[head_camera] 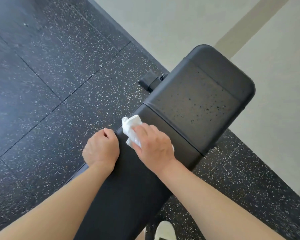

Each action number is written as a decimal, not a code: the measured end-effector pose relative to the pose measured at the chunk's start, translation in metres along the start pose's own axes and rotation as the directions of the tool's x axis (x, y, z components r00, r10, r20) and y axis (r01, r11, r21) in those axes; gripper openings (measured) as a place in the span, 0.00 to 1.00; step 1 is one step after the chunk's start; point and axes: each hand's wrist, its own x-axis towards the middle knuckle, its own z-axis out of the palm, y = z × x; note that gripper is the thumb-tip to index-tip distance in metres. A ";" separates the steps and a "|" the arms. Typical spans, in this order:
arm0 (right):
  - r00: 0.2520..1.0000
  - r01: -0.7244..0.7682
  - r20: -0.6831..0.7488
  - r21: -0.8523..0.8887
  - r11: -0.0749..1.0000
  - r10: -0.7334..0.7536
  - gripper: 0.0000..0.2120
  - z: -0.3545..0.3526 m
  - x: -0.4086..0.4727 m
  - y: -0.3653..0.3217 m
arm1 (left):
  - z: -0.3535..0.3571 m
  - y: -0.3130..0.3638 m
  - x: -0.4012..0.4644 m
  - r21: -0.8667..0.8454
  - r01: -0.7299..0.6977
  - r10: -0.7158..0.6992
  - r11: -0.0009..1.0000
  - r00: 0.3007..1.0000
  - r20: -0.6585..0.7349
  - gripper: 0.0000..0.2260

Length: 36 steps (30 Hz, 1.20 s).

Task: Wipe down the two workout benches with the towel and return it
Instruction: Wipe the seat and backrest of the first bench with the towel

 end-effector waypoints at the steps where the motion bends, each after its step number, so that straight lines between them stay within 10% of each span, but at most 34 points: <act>1: 1.000 0.012 0.009 0.011 1.000 -0.012 0.15 0.001 0.010 -0.004 | 0.000 0.000 0.000 0.010 0.005 -0.005 1.000 1.000 0.007 0.21; 18: 0.981 0.137 0.135 0.026 0.990 -0.139 0.12 -0.074 -0.081 0.108 | -0.003 0.017 -0.017 0.010 -0.256 0.256 0.967 0.967 0.016 0.17; 36: 0.996 -0.029 -0.083 0.099 0.995 0.038 0.08 -0.049 -0.035 0.127 | 0.029 0.109 0.008 0.030 0.033 -0.028 0.999 0.989 -0.144 0.20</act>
